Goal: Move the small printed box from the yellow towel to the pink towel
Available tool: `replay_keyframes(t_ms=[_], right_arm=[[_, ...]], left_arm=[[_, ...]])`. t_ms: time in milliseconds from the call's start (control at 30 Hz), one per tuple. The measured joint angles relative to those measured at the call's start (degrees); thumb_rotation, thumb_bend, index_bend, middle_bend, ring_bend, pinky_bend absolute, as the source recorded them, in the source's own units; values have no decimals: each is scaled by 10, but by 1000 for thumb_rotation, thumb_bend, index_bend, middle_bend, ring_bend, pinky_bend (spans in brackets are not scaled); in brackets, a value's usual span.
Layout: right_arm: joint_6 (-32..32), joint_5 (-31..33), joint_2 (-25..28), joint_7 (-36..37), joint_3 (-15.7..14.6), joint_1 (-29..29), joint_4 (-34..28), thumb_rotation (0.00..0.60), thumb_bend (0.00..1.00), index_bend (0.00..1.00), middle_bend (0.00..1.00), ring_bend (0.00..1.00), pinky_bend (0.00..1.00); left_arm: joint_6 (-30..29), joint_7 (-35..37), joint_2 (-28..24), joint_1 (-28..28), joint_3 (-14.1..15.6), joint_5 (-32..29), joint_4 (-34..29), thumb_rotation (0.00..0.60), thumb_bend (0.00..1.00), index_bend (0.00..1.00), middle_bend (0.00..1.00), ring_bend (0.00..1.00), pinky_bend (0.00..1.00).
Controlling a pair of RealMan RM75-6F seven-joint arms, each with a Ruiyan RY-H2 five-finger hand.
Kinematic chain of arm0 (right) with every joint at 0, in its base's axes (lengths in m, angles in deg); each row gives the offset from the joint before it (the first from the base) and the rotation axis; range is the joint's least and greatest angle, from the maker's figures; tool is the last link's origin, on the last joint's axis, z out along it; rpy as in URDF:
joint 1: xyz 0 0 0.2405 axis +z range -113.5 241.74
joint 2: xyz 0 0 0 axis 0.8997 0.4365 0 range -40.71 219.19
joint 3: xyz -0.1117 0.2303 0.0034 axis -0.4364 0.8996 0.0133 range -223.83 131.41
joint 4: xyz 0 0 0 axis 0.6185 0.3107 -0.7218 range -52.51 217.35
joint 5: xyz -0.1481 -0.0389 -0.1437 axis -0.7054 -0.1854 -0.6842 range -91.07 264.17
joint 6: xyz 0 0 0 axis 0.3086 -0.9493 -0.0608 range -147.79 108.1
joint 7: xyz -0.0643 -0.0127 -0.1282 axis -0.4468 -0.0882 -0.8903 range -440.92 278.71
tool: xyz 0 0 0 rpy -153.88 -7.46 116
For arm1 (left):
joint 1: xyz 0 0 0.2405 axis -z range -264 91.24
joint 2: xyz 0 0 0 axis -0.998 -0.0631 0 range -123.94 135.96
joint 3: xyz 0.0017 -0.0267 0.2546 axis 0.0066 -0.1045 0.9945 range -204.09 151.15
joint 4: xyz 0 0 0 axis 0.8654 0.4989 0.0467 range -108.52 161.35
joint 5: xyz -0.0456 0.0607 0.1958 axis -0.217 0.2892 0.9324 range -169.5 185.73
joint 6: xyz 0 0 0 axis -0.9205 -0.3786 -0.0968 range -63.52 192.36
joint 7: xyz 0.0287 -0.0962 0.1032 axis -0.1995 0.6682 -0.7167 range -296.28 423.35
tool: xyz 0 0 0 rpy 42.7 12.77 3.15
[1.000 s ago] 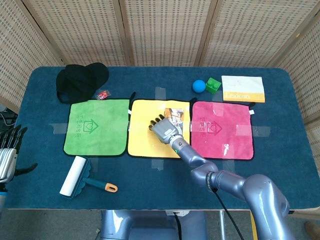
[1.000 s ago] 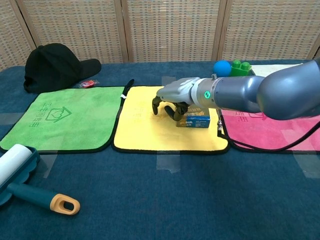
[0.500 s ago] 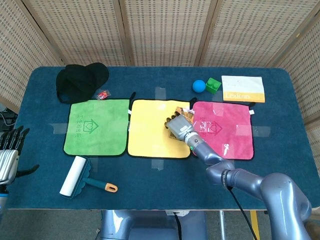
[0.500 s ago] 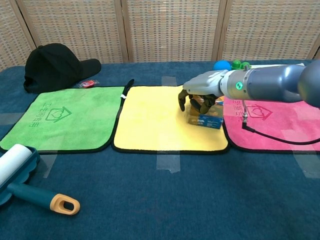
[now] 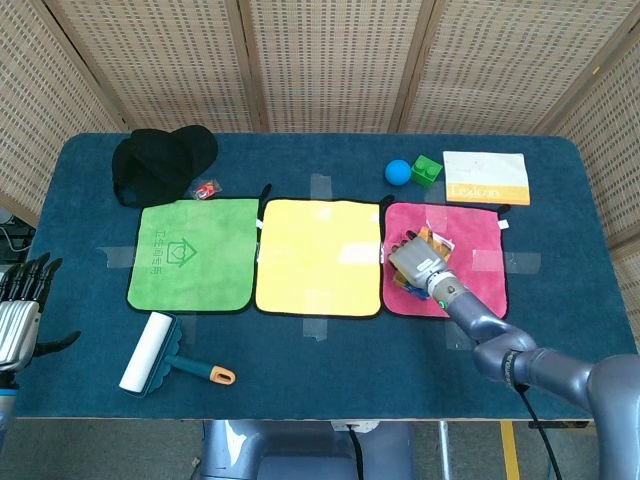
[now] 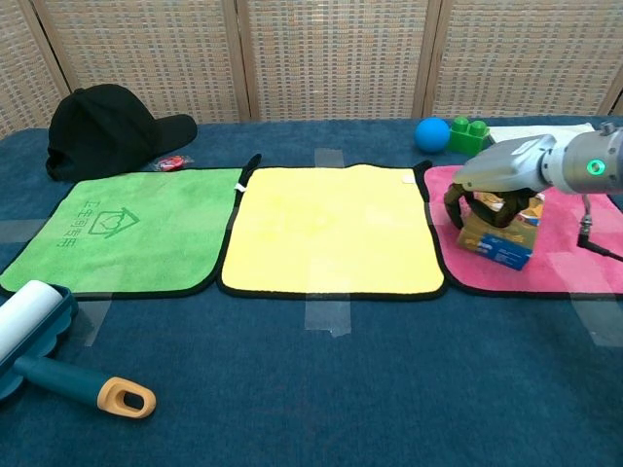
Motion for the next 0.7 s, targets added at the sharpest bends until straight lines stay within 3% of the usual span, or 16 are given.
replay_keyframes(t_ms=[100, 167, 233, 300, 367, 433, 700], right_arm=[[-11, -23, 21, 10, -11, -14, -9, 600, 1000, 405, 351, 296, 181], [-26, -37, 34, 20, -15, -25, -17, 600, 945, 314, 287, 258, 173], [-44, -47, 46, 33, -16, -35, -31, 600, 673, 132, 149, 158, 139], [-77, -66, 60, 57, -15, -49, -50, 600, 240, 3, 16, 36, 70], [-125, -83, 73, 87, -11, -71, -70, 600, 61, 0, 0, 1, 17], [-180, -99, 85, 112, -8, -95, -89, 600, 4, 0, 0, 0, 0], [-452, -151, 130, 149, -14, -262, -166, 600, 0, 0, 0, 0, 0]], left_arm=[[-1, -3, 1, 0, 2, 4, -2, 600, 0, 0, 0, 0, 0], [-3, -5, 3, 0, 3, 8, -4, 600, 0, 0, 0, 0, 0], [-4, -6, 3, 0, 5, 14, -6, 600, 0, 0, 0, 0, 0], [-6, -8, 2, 0, 7, 17, -7, 600, 0, 0, 0, 0, 0], [-9, -12, 0, -1, 9, 20, -9, 600, 0, 0, 0, 0, 0], [-15, -15, -2, -3, 10, 25, -10, 600, 0, 0, 0, 0, 0], [-41, -3, -16, -13, 15, 49, -22, 600, 0, 0, 0, 0, 0]])
